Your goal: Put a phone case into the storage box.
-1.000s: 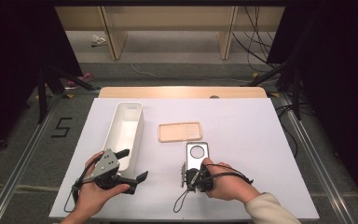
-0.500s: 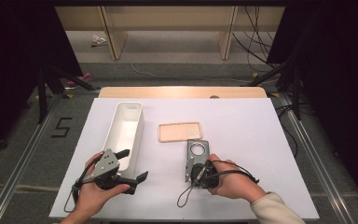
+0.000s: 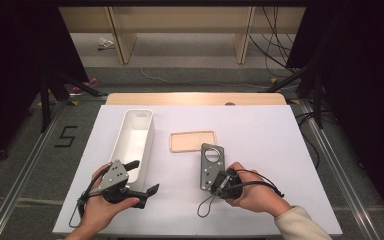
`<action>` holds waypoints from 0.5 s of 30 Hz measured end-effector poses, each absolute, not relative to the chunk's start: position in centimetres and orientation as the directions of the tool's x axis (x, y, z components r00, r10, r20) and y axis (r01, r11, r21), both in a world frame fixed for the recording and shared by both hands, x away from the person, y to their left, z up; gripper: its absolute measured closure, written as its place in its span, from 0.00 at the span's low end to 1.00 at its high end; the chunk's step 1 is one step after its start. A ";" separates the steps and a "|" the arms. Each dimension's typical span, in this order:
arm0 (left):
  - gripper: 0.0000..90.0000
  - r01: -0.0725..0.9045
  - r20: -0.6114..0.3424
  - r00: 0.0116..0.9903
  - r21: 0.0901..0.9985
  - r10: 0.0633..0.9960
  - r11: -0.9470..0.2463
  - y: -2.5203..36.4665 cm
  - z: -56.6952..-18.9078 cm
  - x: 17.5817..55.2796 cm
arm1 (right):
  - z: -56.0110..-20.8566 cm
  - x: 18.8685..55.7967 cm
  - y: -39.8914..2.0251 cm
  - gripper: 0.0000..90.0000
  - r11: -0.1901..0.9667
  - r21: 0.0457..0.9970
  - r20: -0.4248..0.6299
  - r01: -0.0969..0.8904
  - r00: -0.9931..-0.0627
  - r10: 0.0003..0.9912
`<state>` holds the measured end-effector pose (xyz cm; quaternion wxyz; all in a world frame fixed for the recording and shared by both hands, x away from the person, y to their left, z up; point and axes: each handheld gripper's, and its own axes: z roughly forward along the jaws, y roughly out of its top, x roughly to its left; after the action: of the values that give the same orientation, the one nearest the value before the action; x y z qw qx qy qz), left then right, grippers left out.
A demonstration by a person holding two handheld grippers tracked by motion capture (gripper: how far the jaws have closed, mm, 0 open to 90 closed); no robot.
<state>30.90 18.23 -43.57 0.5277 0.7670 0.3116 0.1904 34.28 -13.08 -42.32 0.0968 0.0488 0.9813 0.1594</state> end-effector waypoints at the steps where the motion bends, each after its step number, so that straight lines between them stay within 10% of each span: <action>1: 0.02 0.278 -0.038 0.734 0.928 0.678 -0.249 18.2 -43.6 30.9 | -42.3 34.3 -13.2 0.98 0.941 0.334 -0.174 0.061 -0.977 0.125; 15: 0.06 0.314 -0.073 0.716 0.922 0.694 -0.227 17.7 -42.6 31.5 | -41.6 34.2 -14.0 0.99 0.879 0.474 -0.154 0.053 -0.978 0.141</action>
<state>31.47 17.67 -42.64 0.5265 0.7620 0.3309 0.1805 34.22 -13.99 -41.64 0.0922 0.0503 0.9648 0.2410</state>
